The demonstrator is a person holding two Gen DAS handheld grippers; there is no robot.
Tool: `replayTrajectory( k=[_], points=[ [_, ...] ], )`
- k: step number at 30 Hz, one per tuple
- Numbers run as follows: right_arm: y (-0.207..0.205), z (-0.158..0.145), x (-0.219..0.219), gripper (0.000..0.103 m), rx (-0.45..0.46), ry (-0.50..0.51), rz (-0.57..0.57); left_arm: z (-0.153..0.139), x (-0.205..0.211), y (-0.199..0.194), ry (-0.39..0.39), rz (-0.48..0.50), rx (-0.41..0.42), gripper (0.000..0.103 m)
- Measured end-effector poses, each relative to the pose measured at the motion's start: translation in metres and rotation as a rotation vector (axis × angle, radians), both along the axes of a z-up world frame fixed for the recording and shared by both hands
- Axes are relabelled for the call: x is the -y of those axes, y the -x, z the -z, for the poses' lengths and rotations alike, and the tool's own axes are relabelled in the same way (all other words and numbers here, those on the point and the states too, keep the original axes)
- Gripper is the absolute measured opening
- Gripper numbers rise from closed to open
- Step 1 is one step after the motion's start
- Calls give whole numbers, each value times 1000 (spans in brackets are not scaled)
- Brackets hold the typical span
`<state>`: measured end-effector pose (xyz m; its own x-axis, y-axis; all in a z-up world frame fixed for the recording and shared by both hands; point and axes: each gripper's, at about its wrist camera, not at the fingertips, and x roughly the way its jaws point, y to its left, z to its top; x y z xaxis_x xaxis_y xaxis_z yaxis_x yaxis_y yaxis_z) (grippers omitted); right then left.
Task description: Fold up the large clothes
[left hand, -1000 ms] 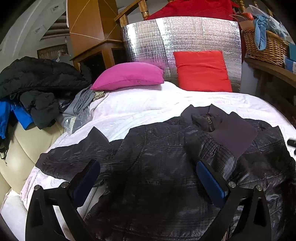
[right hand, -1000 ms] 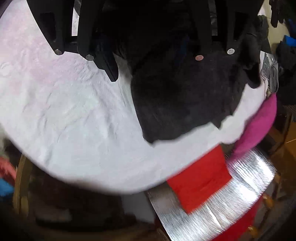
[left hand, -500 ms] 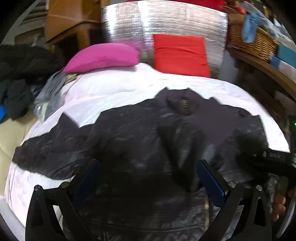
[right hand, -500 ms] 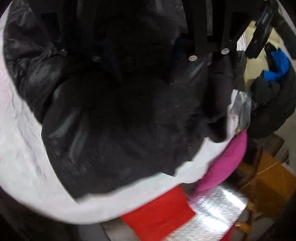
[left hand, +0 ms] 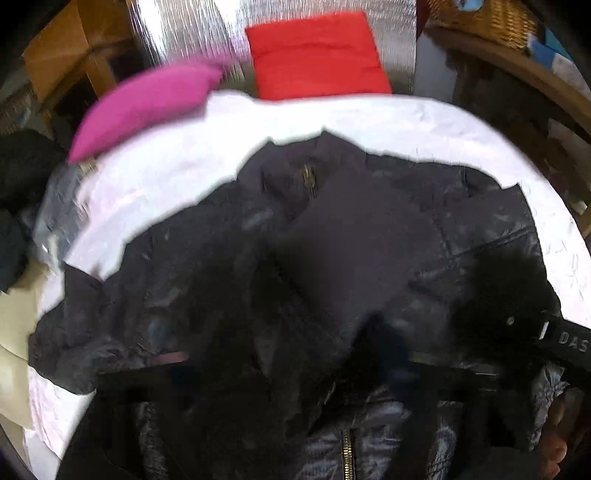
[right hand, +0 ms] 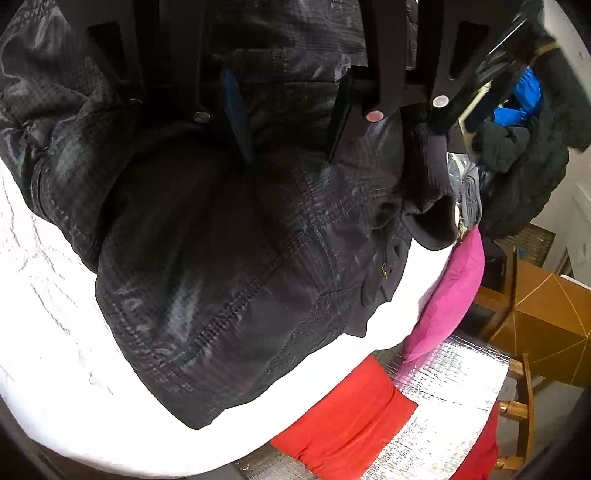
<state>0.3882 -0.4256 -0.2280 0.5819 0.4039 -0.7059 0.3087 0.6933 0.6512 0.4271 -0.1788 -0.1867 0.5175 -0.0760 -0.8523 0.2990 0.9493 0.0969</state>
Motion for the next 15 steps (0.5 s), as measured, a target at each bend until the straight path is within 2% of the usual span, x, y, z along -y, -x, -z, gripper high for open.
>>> replayTrajectory(
  k=[2,5,7,11,13,15],
  points=[
    [-1,-1,-2,46,0,12,-1,3,-10,-3,58,-23,-33,40],
    [-4,-1,-6,46,0,27,-4,-7,-31,4,88,-36,-11,34],
    [-5,-1,-6,46,0,27,-4,-16,-50,11,107,-39,3,34],
    [-4,-1,-6,46,3,27,-3,-27,-102,27,61,-98,39,31],
    [-4,-1,-8,46,3,30,-6,-32,-128,34,58,-125,32,34],
    [-4,-2,-9,46,3,33,-9,-36,-163,43,84,-162,22,58]
  ],
)
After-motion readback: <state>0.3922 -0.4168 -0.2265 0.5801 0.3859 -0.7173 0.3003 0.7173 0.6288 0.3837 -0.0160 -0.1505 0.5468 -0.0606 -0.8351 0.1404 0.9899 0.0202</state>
